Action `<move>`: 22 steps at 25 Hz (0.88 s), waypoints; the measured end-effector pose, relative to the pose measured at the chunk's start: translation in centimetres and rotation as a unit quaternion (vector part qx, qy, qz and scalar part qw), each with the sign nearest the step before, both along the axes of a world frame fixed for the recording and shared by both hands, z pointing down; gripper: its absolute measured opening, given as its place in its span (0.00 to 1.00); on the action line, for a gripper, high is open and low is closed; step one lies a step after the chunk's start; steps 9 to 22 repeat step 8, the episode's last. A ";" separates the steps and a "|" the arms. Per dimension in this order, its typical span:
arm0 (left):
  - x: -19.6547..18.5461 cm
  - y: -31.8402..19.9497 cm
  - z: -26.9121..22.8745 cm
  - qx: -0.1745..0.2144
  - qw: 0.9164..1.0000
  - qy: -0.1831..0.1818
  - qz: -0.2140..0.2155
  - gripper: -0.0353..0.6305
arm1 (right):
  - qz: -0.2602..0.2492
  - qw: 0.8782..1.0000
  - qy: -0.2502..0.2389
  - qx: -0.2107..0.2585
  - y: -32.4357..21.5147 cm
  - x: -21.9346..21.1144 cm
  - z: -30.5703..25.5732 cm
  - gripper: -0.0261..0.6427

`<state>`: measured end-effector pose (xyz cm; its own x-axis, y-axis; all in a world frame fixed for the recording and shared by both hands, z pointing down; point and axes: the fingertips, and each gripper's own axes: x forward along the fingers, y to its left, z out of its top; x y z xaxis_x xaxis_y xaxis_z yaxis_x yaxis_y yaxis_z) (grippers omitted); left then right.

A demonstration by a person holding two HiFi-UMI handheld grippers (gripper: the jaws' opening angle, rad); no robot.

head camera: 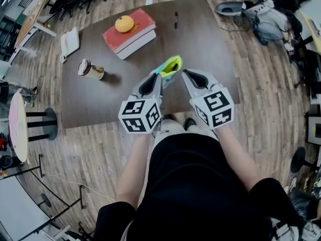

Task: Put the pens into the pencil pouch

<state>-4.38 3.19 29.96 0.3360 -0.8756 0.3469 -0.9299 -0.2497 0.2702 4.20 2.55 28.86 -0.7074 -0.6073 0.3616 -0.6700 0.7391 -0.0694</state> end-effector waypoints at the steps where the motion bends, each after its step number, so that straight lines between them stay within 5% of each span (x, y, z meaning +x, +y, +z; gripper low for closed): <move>1: 0.0 -0.1 0.0 0.000 1.000 0.000 -0.001 0.09 | 0.000 1.000 0.000 0.000 -0.1 0.0 0.0 0.05; 22: 0.1 -0.7 0.4 -0.003 1.000 0.006 -0.005 0.09 | 0.003 1.000 0.003 -0.004 -0.9 0.4 0.4 0.05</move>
